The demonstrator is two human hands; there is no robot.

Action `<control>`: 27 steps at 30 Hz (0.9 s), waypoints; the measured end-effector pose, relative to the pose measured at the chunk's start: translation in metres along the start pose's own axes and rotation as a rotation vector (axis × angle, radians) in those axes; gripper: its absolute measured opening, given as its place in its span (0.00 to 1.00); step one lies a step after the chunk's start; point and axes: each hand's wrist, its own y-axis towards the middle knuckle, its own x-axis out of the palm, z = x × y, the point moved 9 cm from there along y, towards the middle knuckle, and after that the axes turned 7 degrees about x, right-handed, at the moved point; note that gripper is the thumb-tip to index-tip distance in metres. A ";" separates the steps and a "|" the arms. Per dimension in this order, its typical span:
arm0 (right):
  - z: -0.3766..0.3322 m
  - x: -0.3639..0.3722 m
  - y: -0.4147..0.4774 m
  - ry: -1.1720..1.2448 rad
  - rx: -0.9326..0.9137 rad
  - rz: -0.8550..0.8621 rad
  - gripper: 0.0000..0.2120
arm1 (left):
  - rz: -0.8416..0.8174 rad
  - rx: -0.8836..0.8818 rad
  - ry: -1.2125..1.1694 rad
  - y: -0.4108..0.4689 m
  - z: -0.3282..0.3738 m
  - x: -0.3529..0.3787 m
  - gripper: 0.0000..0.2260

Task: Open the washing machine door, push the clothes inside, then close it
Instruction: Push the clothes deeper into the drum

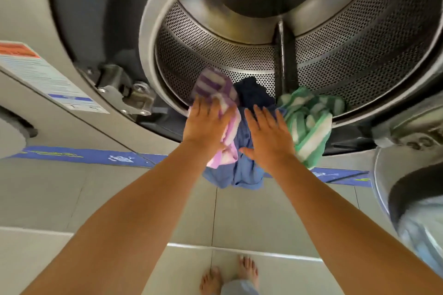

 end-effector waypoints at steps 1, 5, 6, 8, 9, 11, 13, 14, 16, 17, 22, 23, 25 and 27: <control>-0.001 0.004 0.002 -0.011 -0.005 0.008 0.48 | -0.003 0.001 0.020 0.004 0.001 0.001 0.40; 0.003 0.014 0.002 -0.024 0.013 0.081 0.41 | 0.034 0.081 0.055 0.011 0.003 -0.006 0.29; 0.005 0.015 0.000 -0.017 0.013 0.105 0.40 | 0.053 0.109 0.079 0.010 0.002 -0.008 0.27; 0.007 0.015 -0.003 -0.007 0.002 0.144 0.37 | 0.113 0.141 0.114 0.008 -0.003 -0.011 0.27; 0.007 0.015 -0.005 -0.006 -0.009 0.163 0.36 | 0.155 0.156 0.120 0.007 -0.005 -0.014 0.26; 0.008 0.014 -0.006 -0.005 -0.029 0.190 0.35 | 0.231 0.177 0.075 0.005 -0.007 -0.023 0.25; 0.010 0.014 -0.006 0.000 -0.036 0.199 0.35 | 0.284 0.143 -0.019 0.005 -0.011 -0.037 0.25; 0.010 0.013 -0.006 0.001 -0.040 0.209 0.35 | 0.302 0.103 -0.058 0.006 -0.015 -0.044 0.25; 0.010 0.012 -0.008 -0.001 -0.046 0.225 0.35 | 0.350 -0.012 -0.162 0.005 -0.027 -0.056 0.23; 0.010 0.011 -0.008 -0.002 -0.046 0.232 0.36 | 0.396 -0.076 -0.236 0.005 -0.035 -0.064 0.20; 0.011 0.013 -0.011 -0.011 -0.047 0.248 0.35 | 0.684 -0.303 -0.523 0.015 -0.063 -0.106 0.15; 0.011 0.015 -0.011 -0.010 -0.050 0.251 0.35 | 0.727 -0.333 -0.533 0.021 -0.066 -0.112 0.15; 0.011 0.015 -0.011 -0.014 -0.051 0.263 0.35 | 0.815 -0.399 -0.467 0.034 -0.078 -0.123 0.16; 0.011 0.016 -0.012 -0.011 -0.053 0.271 0.35 | 0.871 -0.435 -0.343 0.044 -0.087 -0.131 0.18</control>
